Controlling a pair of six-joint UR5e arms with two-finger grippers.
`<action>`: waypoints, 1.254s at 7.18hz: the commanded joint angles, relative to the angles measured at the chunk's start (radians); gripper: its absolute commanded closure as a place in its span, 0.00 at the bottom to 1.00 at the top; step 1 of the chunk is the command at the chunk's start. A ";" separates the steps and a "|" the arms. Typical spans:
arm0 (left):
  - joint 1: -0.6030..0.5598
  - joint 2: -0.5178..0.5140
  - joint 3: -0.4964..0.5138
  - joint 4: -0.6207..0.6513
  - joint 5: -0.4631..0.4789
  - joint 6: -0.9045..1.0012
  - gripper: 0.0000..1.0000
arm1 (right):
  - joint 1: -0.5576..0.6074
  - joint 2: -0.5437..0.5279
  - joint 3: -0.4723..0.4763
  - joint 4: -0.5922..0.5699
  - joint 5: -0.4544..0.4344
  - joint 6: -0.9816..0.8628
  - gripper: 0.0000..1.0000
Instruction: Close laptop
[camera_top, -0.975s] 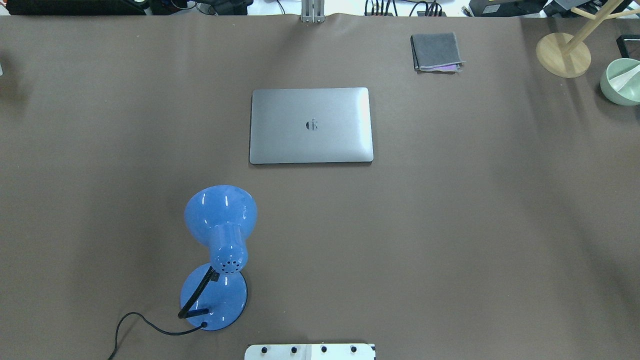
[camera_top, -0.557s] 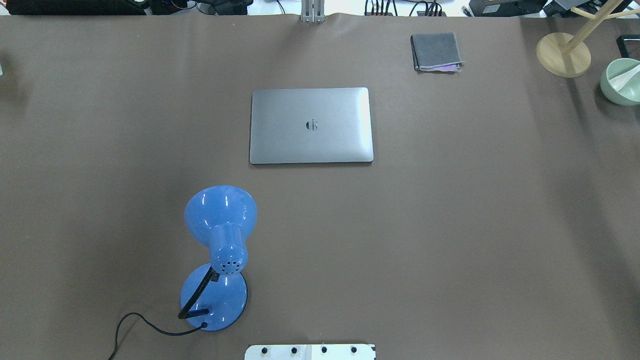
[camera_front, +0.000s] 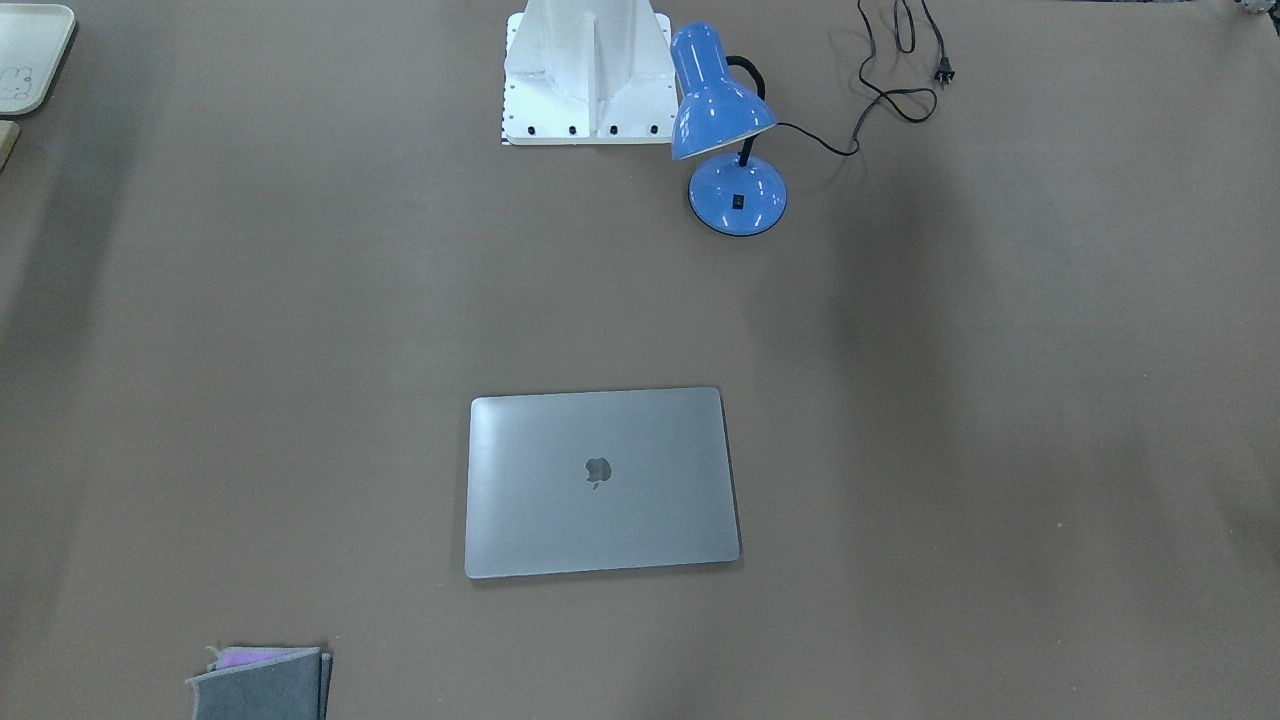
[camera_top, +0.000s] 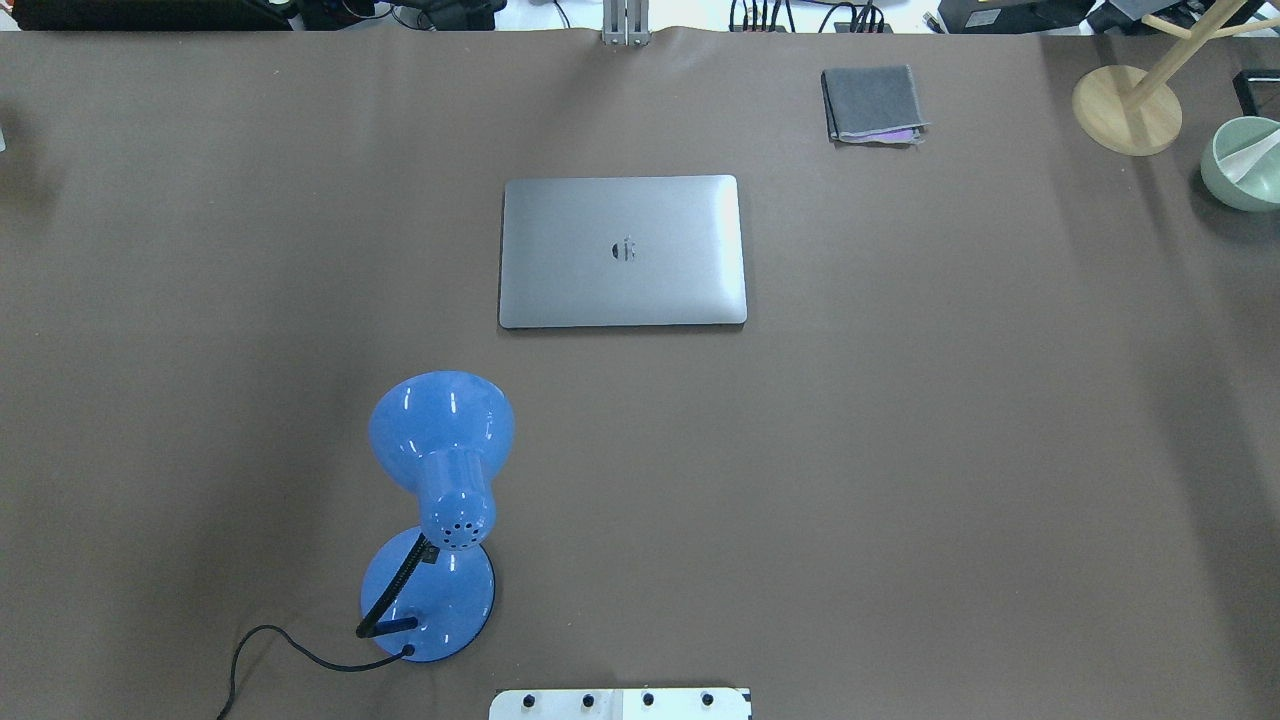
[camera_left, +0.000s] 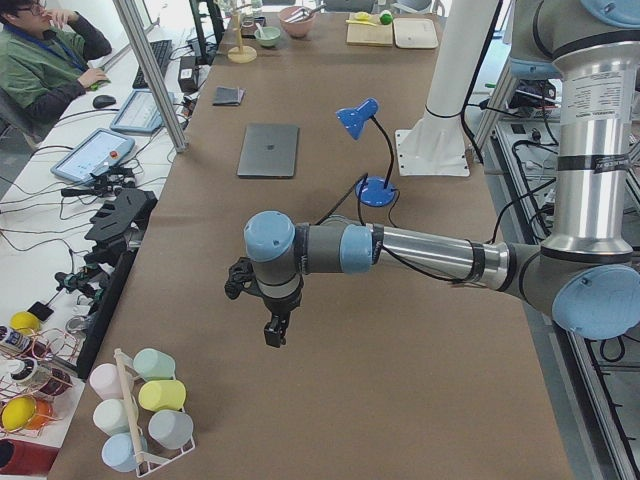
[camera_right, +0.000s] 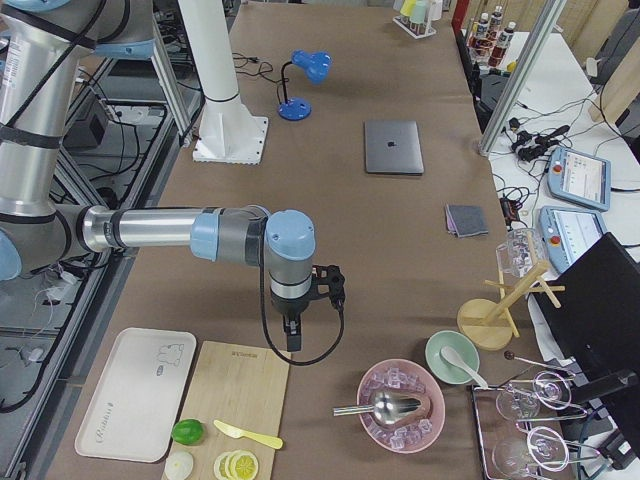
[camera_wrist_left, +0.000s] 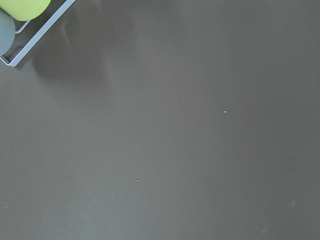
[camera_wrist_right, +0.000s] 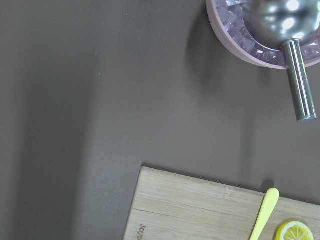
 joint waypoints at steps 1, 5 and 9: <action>0.001 -0.002 -0.012 -0.003 -0.004 0.002 0.01 | 0.001 -0.003 0.002 0.009 0.010 0.001 0.00; -0.001 0.002 -0.006 -0.011 -0.001 0.002 0.01 | 0.000 -0.006 -0.005 0.006 0.025 0.000 0.00; 0.001 0.000 -0.008 -0.011 -0.001 0.000 0.01 | 0.000 -0.006 -0.005 0.005 0.045 -0.002 0.00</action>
